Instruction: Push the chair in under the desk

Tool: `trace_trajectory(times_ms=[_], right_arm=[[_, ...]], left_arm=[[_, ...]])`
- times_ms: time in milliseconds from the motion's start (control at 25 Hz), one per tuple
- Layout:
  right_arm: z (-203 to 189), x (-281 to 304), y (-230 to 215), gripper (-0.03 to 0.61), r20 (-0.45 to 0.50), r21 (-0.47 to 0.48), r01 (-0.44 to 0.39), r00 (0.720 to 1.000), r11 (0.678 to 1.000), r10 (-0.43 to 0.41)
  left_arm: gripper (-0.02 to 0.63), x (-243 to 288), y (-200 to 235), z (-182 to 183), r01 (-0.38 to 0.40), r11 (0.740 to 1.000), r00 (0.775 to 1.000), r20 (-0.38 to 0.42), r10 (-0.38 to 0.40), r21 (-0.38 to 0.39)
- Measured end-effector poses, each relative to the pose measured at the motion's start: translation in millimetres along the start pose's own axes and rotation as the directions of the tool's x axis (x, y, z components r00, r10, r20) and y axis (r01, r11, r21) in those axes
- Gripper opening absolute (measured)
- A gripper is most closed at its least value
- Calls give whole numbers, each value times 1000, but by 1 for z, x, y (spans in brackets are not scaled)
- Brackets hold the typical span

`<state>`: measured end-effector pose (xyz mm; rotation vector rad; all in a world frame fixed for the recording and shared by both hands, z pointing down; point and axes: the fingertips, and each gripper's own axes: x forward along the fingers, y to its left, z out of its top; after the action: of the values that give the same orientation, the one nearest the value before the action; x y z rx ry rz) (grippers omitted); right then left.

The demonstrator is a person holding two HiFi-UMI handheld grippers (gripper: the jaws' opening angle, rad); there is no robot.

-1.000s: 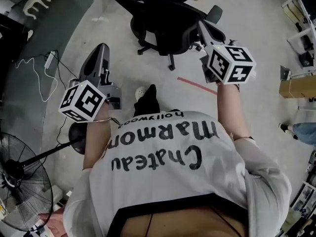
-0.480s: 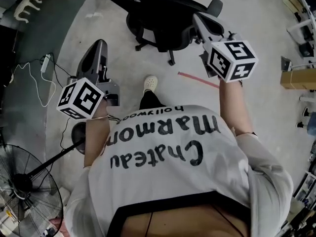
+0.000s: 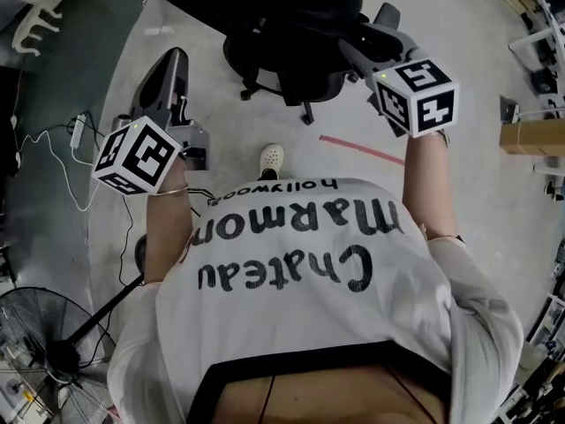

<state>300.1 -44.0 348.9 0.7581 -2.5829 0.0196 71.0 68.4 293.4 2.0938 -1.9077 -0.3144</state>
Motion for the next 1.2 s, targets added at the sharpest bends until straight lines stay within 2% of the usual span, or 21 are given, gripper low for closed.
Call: trace_trajectory(times_ms=[200,320,440,640,760,840,920,960,1000,1040,1080,1160,1200], right_arm=[[-10,13,-3,253,-82,-34,-24,996,999,21],[-16,14,2,258,-162,-135,-52,986,989,29],[-23,16,6,215,-242,-193,-108,969,975,59],[-29,15,9,172,-340,-136,-240,923,961,183],[-30,14,9,159,-350,-129,-279,911,952,219],[-31,13,10,155,-348,-131,-290,909,948,230],[-30,12,11,150,-340,-144,-293,912,945,231],[-30,12,11,149,-334,-153,-293,914,944,230],[-29,11,10,149,-327,-163,-291,918,943,227],[-29,11,10,149,-320,-171,-287,921,942,223],[-29,11,10,150,-314,-177,-282,924,943,218],[-29,12,9,153,-313,-177,-275,926,945,211],[-30,12,9,153,-315,-172,-276,925,946,213]], left_arm=[[20,24,19,0,7,1000,1000,-19,-7,-6],[20,34,37,-4,-19,999,999,-32,18,-34],[20,43,52,-5,-30,999,999,-43,28,-46],[21,56,69,10,-10,999,998,-61,13,47],[21,67,80,24,14,991,996,-86,-2,135],[21,78,86,27,46,960,989,-150,-5,275],[22,90,92,26,103,889,967,-254,16,446],[64,96,95,23,148,852,950,-311,19,503],[198,102,97,20,199,822,930,-366,13,534],[257,107,98,17,245,800,911,-413,3,547],[258,113,101,17,276,785,897,-443,-3,554],[257,127,109,19,306,758,882,-471,1,576],[256,134,113,19,324,734,873,-488,12,597]])
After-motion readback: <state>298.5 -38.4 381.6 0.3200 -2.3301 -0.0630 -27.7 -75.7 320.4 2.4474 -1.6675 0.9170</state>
